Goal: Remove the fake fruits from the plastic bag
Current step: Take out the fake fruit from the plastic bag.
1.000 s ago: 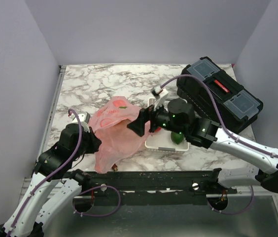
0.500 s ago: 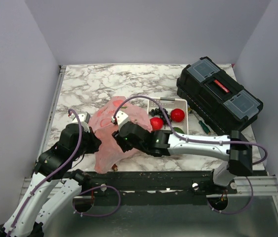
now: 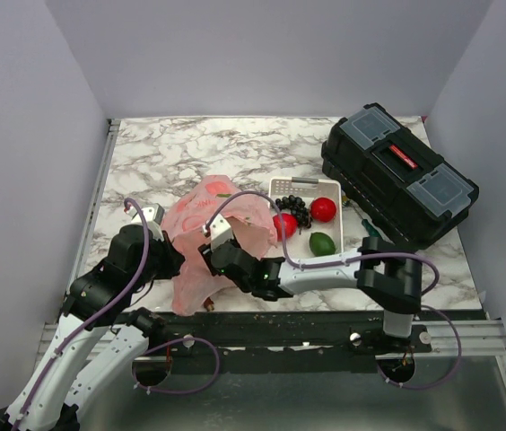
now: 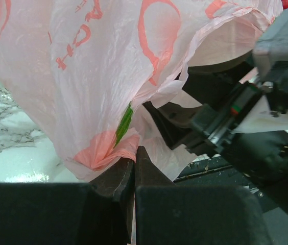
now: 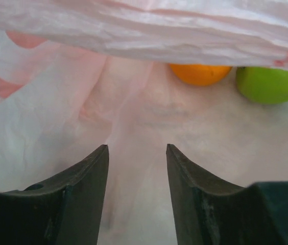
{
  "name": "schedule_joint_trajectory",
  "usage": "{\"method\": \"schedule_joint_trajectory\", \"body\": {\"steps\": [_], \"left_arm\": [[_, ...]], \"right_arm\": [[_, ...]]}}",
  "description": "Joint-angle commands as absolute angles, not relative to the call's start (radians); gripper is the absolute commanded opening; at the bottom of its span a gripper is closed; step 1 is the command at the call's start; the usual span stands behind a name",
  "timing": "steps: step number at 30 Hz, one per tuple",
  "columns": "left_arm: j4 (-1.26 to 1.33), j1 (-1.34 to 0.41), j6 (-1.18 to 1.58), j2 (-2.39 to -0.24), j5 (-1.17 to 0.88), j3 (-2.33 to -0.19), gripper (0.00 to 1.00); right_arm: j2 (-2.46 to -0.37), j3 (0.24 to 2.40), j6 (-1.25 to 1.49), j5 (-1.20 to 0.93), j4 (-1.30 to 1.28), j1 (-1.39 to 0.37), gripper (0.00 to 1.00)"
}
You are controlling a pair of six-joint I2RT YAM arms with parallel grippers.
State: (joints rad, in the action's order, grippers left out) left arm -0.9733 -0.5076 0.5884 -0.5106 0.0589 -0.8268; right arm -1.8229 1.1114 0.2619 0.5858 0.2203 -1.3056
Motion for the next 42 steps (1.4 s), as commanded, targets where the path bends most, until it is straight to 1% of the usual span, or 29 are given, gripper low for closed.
{"method": "schedule_joint_trajectory", "body": {"steps": [1, 3, 5, 8, 9, 12, 16, 19, 21, 22, 29, 42], "left_arm": [[-0.960, -0.503, 0.591, -0.495, 0.038, -0.821, 0.00], [-0.960, -0.503, 0.589, -0.494, 0.034, -0.821, 0.00], [-0.960, -0.503, 0.588, -0.493, 0.030, -0.821, 0.00], [-0.959, -0.503, 0.584, -0.488, 0.024, -0.819, 0.00], [-0.958, -0.503, 0.584, -0.487, 0.020, -0.818, 0.00], [-0.953, -0.503, 0.579, -0.487, 0.011, -0.818, 0.00], [-0.950, -0.503, 0.571, -0.491, 0.001, -0.816, 0.00], [-0.948, -0.503, 0.569, -0.495, 0.000, -0.816, 0.00], [-0.947, -0.503, 0.568, -0.494, 0.001, -0.816, 0.00], [-0.948, -0.503, 0.567, -0.494, 0.001, -0.816, 0.00], [-0.946, -0.503, 0.564, -0.487, 0.001, -0.814, 0.00], [-0.947, -0.503, 0.564, -0.478, 0.000, -0.815, 0.00]], "right_arm": [[-1.915, 1.120, 0.204, 0.698, 0.582, -1.308, 0.54], [-1.966, 1.129, 0.161, 0.739, 0.683, -1.307, 0.61], [-2.006, 1.148, 0.127, 0.757, 0.746, -1.299, 0.62], [-2.058, 1.162, 0.080, 0.772, 0.845, -1.282, 0.68], [-2.077, 1.170, 0.067, 0.770, 0.872, -1.274, 0.69], [-2.127, 1.196, 0.031, 0.766, 0.918, -1.255, 0.76], [-2.172, 1.219, -0.023, 0.749, 0.968, -1.229, 0.81], [-2.212, 1.255, -0.051, 0.738, 0.971, -1.211, 0.90], [-2.242, 1.277, -0.062, 0.725, 0.972, -1.195, 0.99], [-2.254, 1.288, -0.068, 0.718, 0.971, -1.189, 1.00], [-2.321, 1.363, -0.099, 0.663, 0.921, -1.151, 1.00], [-2.434, 1.504, -0.132, 0.670, 0.845, -1.102, 1.00]]}}
